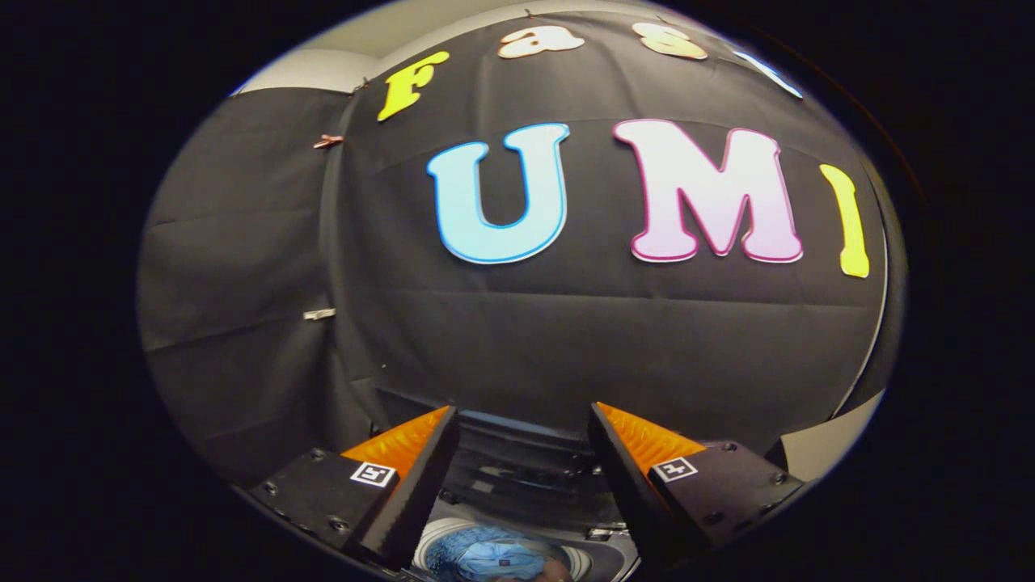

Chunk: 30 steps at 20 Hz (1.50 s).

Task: Put the clothes into the washing machine and then close the washing machine lid.

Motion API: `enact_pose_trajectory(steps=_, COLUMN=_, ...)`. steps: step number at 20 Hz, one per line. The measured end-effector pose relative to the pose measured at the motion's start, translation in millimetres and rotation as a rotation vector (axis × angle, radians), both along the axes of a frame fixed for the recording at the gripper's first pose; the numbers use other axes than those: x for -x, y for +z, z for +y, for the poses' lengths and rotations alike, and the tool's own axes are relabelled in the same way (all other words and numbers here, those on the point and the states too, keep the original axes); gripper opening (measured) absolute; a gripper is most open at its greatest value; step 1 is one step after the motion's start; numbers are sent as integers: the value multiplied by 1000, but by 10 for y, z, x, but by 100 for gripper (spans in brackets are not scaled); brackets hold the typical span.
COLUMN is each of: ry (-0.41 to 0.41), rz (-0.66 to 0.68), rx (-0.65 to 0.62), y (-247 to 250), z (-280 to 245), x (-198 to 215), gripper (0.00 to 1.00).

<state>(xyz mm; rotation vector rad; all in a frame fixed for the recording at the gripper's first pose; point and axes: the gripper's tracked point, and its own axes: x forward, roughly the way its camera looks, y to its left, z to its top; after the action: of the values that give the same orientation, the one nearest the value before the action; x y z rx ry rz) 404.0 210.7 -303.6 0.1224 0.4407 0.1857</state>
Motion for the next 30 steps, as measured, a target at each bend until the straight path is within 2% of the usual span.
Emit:
enact_pose_trajectory(steps=4, ry=-83, rz=40, rx=42, y=-196, z=-254, x=-138, gripper=99)
enact_pose_trajectory(steps=8, ry=-163, rz=132, rx=25, y=-415, z=-507, x=-206, gripper=99)
enact_pose_trajectory(steps=18, ry=-201, rz=202, rx=-1, y=-411, z=-539, x=-152, gripper=98)
enact_pose_trajectory(steps=22, ry=-217, rz=228, rx=23, y=-318, z=-513, x=182, gripper=98)
enact_pose_trajectory(steps=30, ry=-222, rz=292, rx=15, y=-285, z=-447, x=547, gripper=98)
